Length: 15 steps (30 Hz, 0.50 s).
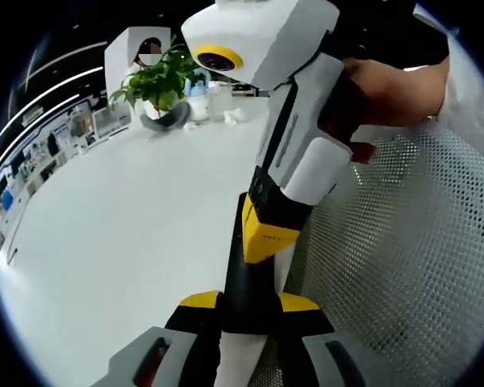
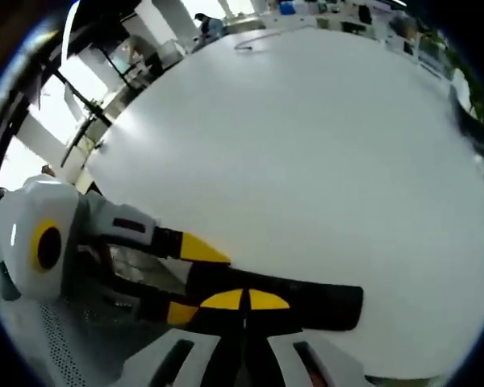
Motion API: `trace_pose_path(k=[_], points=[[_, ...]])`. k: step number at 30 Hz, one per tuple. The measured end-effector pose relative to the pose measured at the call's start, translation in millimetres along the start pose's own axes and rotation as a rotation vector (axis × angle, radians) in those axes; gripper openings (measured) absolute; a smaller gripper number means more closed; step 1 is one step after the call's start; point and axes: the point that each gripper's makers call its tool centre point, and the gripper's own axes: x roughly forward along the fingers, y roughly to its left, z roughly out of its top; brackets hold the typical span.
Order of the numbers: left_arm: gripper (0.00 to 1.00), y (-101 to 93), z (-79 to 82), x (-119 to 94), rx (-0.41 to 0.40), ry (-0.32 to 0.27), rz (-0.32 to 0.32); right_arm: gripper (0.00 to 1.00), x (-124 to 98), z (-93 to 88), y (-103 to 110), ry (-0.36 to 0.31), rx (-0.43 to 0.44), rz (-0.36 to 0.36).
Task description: Press the specified remote control buttons in sequence, fully releasing each button before pressing the next.
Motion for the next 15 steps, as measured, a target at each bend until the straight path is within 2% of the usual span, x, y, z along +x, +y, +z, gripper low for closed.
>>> trace_pose_path(k=[6, 13, 15], points=[[0.25, 0.0, 0.1, 0, 0.005, 0.003, 0.005, 0.0, 1, 0.4, 0, 0.005, -0.035, -0.036], [0.25, 0.0, 0.0, 0, 0.002, 0.002, 0.009, 0.0, -5, 1.8, 1, -0.027, -0.069, -0.063], [0.25, -0.1, -0.1, 0, 0.001, 0.001, 0.01, 0.0, -12, 10.8, 2, -0.079, -0.041, -0.054]])
